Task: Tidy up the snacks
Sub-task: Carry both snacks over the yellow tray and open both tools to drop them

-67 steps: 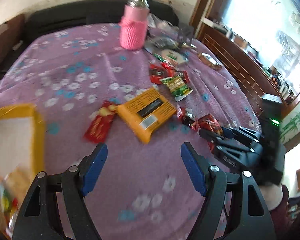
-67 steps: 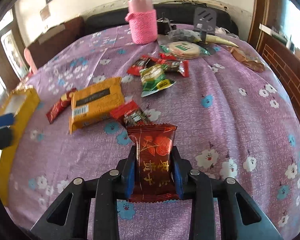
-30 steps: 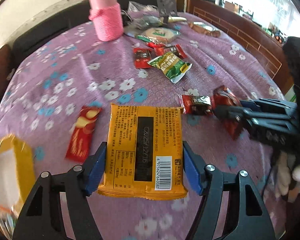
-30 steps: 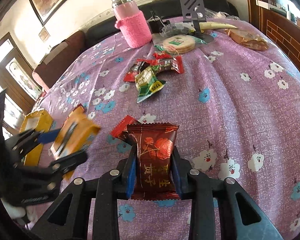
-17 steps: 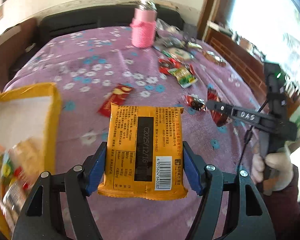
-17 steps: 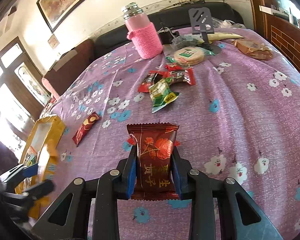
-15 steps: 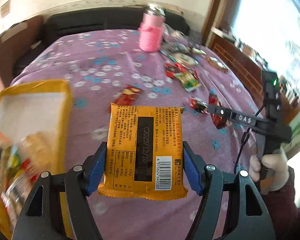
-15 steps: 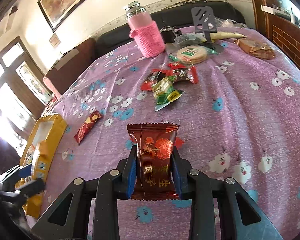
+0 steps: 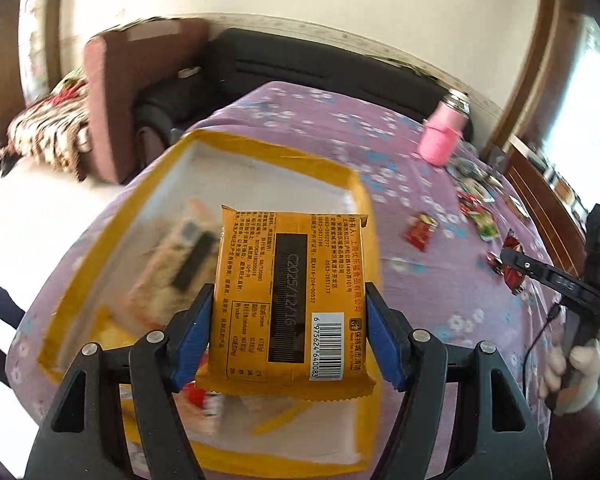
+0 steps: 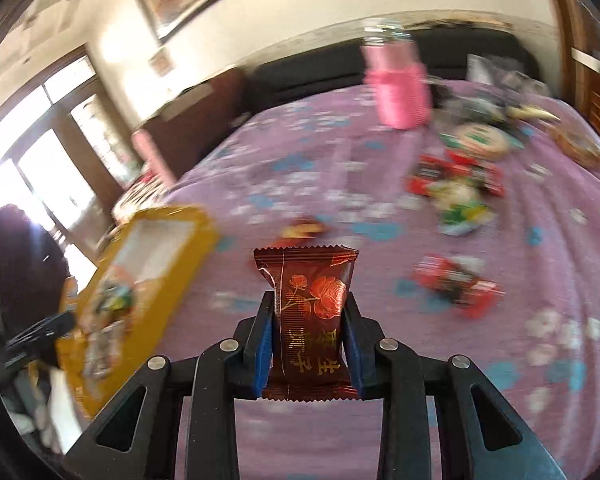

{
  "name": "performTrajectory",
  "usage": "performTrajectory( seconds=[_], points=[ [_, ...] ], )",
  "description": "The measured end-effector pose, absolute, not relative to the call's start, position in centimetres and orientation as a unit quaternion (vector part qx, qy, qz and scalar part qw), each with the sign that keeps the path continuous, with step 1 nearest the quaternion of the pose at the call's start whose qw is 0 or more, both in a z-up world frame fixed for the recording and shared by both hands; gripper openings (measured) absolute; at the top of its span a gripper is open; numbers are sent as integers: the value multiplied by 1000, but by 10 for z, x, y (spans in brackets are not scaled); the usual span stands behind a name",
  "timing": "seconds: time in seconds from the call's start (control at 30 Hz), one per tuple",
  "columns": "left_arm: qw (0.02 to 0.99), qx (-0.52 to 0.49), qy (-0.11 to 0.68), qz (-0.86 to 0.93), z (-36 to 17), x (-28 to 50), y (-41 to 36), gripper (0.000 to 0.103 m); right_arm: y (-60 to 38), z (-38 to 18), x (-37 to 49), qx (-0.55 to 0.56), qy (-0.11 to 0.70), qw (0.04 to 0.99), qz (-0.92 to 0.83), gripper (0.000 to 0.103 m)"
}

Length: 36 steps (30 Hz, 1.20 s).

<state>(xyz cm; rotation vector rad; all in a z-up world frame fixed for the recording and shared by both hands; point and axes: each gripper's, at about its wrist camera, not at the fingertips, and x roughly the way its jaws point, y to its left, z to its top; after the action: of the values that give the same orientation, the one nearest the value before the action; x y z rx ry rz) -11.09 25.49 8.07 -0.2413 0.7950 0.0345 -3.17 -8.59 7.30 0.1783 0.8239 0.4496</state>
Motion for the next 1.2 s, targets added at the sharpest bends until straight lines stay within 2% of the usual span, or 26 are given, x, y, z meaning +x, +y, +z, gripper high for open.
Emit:
performTrajectory(
  seconds=[0.23,0.5,0.77,0.87,0.93,1.03,1.2],
  points=[
    [907,-145,392,55,62,-120,297,70,28,90,-36,60,424,847,315,31],
    [902,-155,396,70,54,-114,319,70,127,65,-25,26,470,810,350,31],
    [905,-173,382,70,54,-116,330,71,162,35,3,32,514,790,333,34],
    [908,-178,374,68,58,-120,330,71,173,35,0,9,500,801,329,37],
    [913,-176,362,71,63,-125,329,71,171,40,-5,11,487,807,332,43],
    [915,-162,358,90,71,-126,320,81,161,52,-12,25,466,817,338,47],
    [918,-134,361,89,80,-128,297,81,134,72,-34,29,427,840,333,52]
  ],
)
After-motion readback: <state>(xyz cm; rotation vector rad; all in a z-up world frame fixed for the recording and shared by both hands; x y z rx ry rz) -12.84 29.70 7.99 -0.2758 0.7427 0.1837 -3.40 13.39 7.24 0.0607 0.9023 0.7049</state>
